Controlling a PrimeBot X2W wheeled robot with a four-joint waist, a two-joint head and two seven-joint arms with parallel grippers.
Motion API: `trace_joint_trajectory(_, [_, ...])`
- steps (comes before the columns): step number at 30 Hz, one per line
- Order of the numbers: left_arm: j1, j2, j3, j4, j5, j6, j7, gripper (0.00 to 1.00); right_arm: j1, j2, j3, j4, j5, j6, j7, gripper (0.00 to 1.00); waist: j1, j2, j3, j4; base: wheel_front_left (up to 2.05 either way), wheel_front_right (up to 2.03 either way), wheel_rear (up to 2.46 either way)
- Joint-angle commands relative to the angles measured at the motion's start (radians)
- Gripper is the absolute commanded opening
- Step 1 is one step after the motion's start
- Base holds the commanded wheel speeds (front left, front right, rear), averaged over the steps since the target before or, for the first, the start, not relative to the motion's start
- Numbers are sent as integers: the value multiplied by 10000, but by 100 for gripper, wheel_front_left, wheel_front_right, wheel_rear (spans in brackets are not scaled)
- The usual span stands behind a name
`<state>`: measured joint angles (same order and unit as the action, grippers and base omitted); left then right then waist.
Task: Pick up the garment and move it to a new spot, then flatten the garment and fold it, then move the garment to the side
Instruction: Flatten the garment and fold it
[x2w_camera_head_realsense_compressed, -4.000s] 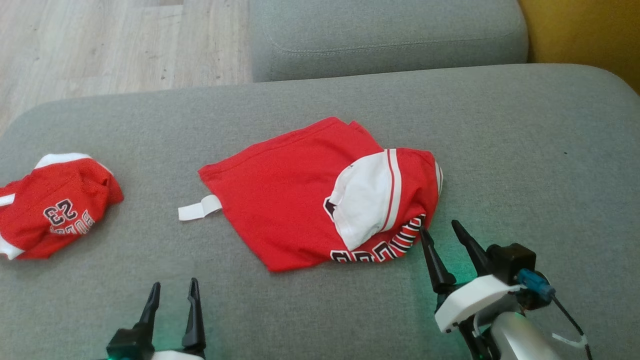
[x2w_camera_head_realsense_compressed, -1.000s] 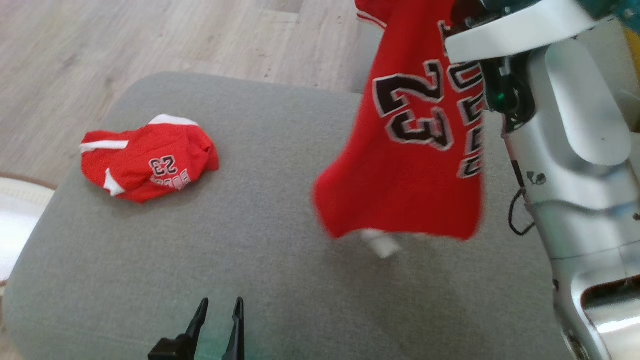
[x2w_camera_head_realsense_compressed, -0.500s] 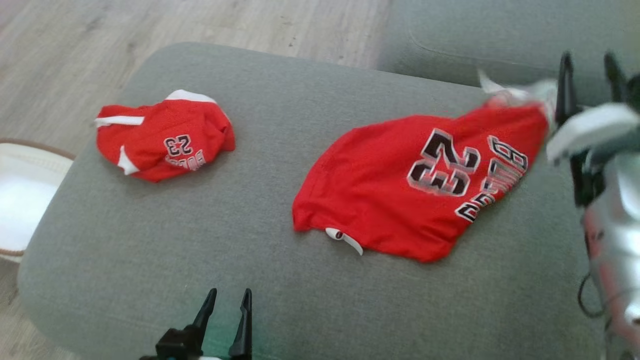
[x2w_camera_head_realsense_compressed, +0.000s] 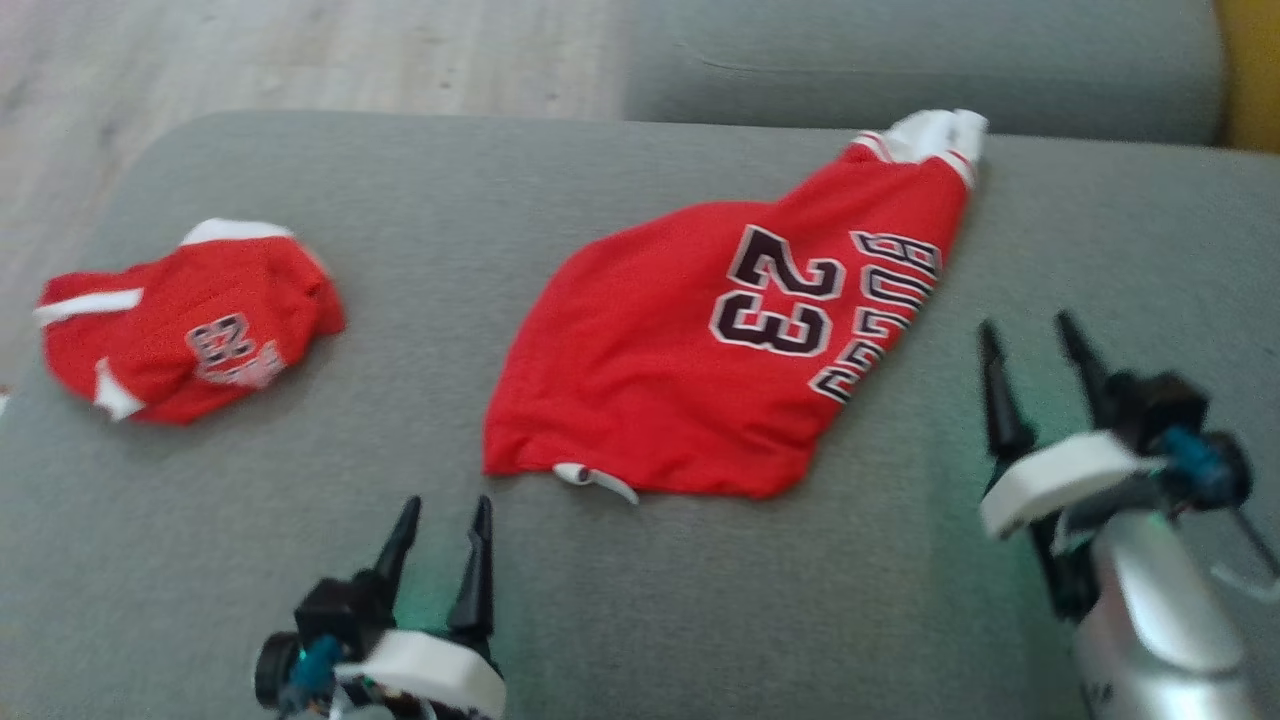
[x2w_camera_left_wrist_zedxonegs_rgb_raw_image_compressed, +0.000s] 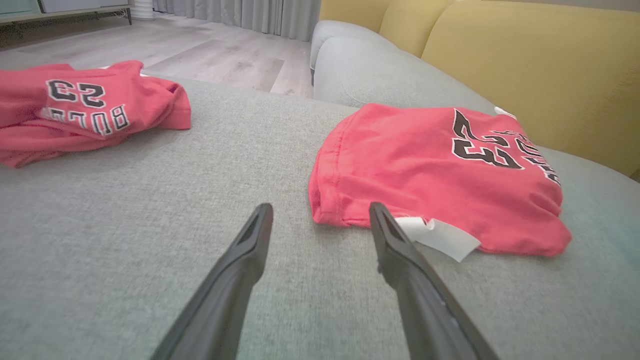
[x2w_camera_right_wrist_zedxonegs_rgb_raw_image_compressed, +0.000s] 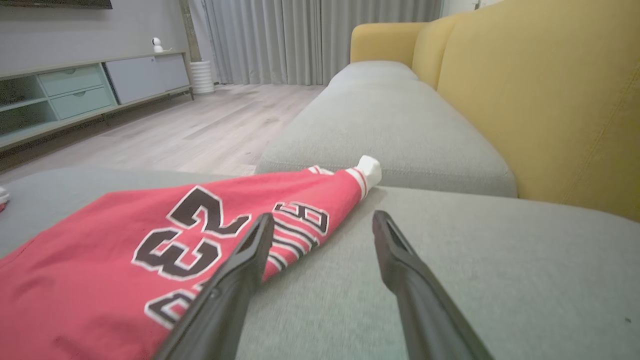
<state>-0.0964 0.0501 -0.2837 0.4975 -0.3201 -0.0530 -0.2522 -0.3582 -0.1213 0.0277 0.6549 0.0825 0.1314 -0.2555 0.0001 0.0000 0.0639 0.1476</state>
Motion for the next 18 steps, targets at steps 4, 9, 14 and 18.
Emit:
trace_joint_trajectory(4, [-876, 1, 797, 349, -155, -47, -95, 100, 483, 125, 873, -1033, 191, -7, -63, 100, -1, 0, 381, -862, 0, 0, 0])
trace_joint_trajectory(9, [-1282, 1, 1269, 971, -181, -153, -95, 100, 1112, 179, 1490, -1415, 299, -7, -63, 100, -1, 0, 676, -1380, 0, 0, 0])
trace_joint_trajectory(14, [-1486, 1, 1564, 1391, -144, -233, -95, 100, 1527, 253, 1745, -1593, 451, -7, -63, 100, -1, 0, 824, -1709, 0, 0, 0])
trace_joint_trajectory(18, [-1602, 1, 1632, 1913, -201, -170, -95, 100, 1727, 316, 1847, -1631, 543, -7, -63, 100, -1, 0, 864, -1882, 0, 0, 0])
